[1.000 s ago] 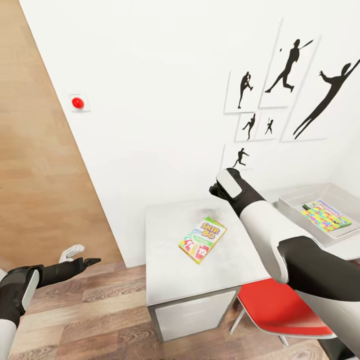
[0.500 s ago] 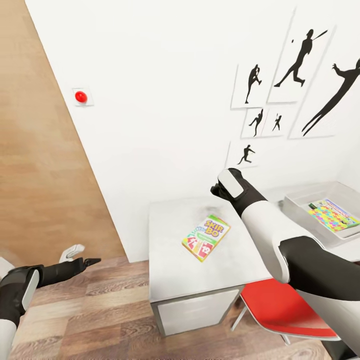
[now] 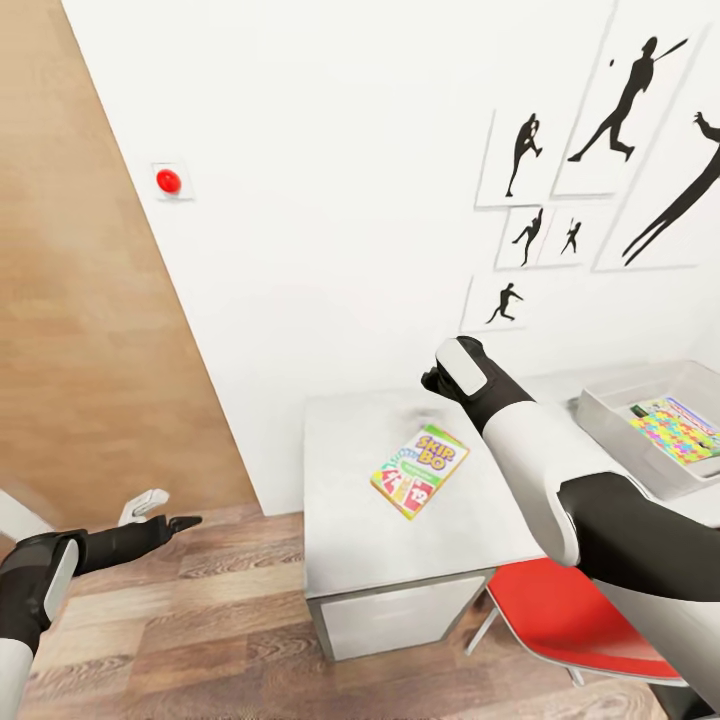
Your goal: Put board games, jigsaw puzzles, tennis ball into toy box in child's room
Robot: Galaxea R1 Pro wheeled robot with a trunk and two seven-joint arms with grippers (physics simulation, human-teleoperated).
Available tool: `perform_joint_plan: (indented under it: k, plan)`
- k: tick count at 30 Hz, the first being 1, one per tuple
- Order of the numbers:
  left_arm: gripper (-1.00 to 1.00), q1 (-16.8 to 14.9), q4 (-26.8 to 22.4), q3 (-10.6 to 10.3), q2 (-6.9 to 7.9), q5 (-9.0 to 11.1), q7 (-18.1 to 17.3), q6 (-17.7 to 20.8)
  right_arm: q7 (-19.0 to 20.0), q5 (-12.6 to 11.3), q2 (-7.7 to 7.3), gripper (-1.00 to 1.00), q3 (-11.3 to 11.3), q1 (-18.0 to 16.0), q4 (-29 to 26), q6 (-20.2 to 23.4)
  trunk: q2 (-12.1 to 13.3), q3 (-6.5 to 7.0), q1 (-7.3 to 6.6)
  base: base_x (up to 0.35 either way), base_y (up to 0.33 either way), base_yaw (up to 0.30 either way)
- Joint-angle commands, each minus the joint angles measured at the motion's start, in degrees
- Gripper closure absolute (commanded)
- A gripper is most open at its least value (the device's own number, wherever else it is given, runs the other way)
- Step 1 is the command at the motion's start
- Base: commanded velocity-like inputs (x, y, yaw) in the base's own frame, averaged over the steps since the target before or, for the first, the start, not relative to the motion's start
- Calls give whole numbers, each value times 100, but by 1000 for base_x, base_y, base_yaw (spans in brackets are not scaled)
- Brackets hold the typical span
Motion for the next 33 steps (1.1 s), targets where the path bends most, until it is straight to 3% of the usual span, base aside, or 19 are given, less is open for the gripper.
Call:
perform_joint_plan:
  k: [1, 21, 33]
  plan:
    - [-100, -6, -1, 10, -1, 16, -10, 47, -39, -40, -5, -100, 37, -6, -6, 31, -12, -21, 3, 0, 0, 72]
    - [-100, -6, -1, 2, -5, 16, -8, 38, -39, -48, -20, -100, 37, -6, 2, 38, -12, -205, 3, 4, 0, 72]
    - [-100, -6, -1, 1, -9, 16, -8, 38, -41, -48, -29, -100, 31, -7, 2, 45, -12, -315, 3, 118, -10, 72]
